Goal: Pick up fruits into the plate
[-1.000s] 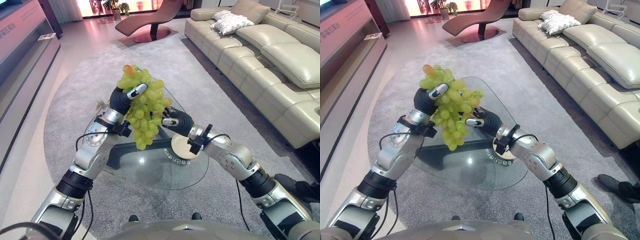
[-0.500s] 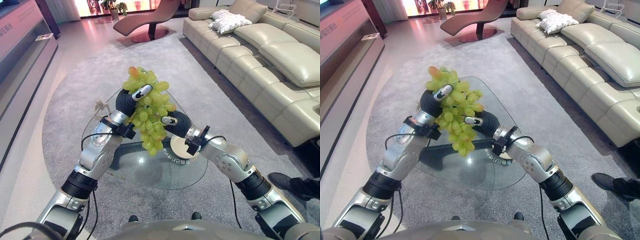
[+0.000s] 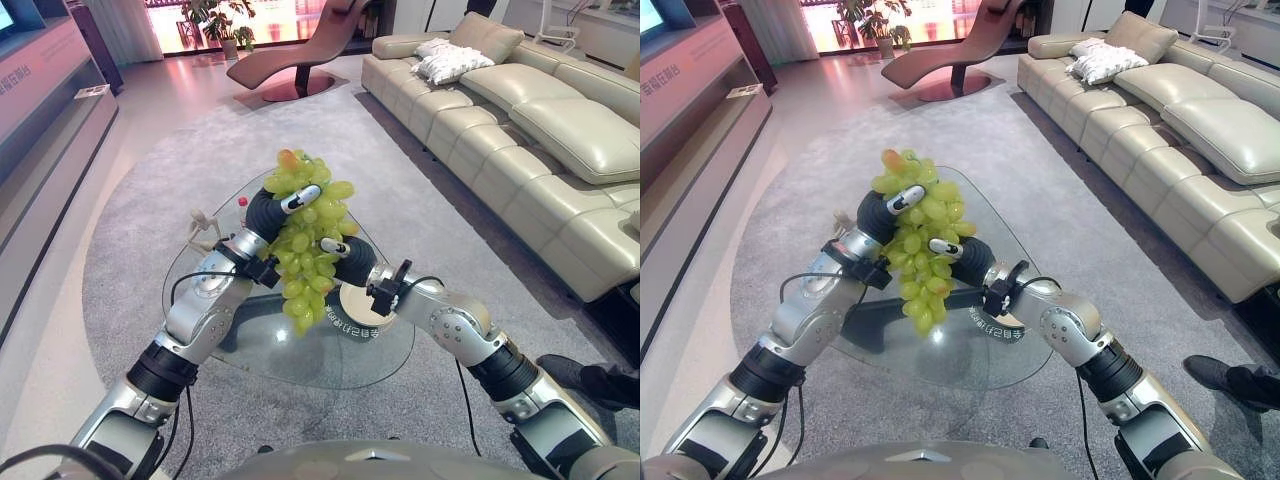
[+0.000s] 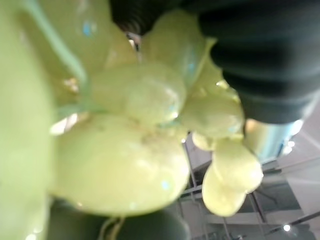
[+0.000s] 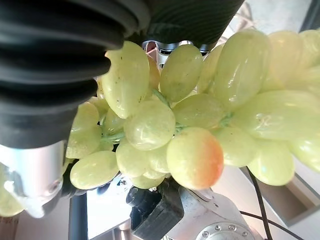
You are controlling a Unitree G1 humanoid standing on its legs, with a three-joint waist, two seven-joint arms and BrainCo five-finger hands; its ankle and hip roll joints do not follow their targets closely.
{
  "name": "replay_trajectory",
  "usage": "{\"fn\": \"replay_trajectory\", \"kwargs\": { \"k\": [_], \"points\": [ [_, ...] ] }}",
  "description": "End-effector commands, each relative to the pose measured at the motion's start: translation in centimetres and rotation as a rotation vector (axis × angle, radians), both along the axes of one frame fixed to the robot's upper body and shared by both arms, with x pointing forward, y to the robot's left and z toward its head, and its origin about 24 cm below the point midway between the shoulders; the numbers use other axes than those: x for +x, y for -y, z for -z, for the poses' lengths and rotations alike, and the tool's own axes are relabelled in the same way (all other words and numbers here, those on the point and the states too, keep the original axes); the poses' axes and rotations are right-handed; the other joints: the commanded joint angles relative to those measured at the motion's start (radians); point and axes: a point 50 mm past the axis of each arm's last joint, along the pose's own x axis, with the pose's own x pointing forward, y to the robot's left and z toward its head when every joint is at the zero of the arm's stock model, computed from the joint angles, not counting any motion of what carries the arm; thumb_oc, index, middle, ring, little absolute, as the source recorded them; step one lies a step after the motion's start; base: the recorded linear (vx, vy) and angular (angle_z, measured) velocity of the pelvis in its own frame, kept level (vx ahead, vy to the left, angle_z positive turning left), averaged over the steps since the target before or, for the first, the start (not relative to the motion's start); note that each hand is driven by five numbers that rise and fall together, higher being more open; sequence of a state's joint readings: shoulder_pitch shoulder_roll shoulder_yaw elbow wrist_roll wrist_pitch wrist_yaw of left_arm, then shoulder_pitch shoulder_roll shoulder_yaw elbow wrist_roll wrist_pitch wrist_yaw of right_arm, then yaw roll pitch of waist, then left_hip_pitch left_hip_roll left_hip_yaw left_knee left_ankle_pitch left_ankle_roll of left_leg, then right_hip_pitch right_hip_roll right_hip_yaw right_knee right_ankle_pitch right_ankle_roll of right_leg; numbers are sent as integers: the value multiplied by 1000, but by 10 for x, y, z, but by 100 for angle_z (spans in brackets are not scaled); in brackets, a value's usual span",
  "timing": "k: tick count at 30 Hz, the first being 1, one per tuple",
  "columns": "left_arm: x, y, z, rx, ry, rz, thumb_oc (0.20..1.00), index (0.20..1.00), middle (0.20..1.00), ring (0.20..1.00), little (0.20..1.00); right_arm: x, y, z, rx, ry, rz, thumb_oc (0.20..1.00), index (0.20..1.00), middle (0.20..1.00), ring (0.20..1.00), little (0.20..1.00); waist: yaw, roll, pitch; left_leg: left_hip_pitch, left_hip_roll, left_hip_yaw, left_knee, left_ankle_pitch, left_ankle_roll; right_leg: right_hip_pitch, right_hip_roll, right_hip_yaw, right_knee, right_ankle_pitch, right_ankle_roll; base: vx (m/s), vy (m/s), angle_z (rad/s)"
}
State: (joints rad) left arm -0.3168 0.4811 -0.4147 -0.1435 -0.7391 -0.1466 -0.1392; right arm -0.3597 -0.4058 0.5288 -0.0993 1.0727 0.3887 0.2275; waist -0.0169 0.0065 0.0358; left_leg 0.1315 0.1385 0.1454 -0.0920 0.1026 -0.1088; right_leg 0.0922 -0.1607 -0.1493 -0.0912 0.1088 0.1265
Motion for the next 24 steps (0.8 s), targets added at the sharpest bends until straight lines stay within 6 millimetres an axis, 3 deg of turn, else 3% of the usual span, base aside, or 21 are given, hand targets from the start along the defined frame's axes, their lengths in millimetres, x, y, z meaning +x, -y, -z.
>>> {"fn": "replay_trajectory", "kwargs": {
  "k": [1, 16, 17, 24],
  "points": [
    [6, 58, -52, 20, 204, 196, 200, 200, 200, 200, 200, -47, -80, -42, 199, 47, -432, 1000, 1000, 1000, 1000, 1000, -5, -22, 36, 12, -35, 6, 45, -150, 34, 46, -7, -61, 77, -138, 7, 0, 0, 0],
    [18, 82, -34, 162, 55, 192, 200, 200, 200, 200, 200, -54, -102, -42, 178, 33, -515, 1000, 1000, 1000, 1000, 1000, -11, -22, 34, 19, -36, 8, 43, -147, 37, 50, -2, -49, 75, -141, 6, 0, 0, 0],
    [19, 83, -30, 167, 35, 184, 200, 200, 200, 200, 200, -53, -103, -43, 187, 40, -497, 200, 200, 200, 200, 200, -11, -22, 35, 20, -35, 8, 43, -146, 37, 51, -2, -49, 75, -140, 6, 0, 0, 0],
    [26, 80, -17, 196, -34, 122, 200, 200, 200, 200, 200, -51, -103, -45, 207, 55, -462, 200, 200, 200, 200, 200, -13, -22, 37, 19, -32, 14, 44, -145, 36, 50, -3, -52, 72, -138, 8, 0, 0, 0]
  ]
}}
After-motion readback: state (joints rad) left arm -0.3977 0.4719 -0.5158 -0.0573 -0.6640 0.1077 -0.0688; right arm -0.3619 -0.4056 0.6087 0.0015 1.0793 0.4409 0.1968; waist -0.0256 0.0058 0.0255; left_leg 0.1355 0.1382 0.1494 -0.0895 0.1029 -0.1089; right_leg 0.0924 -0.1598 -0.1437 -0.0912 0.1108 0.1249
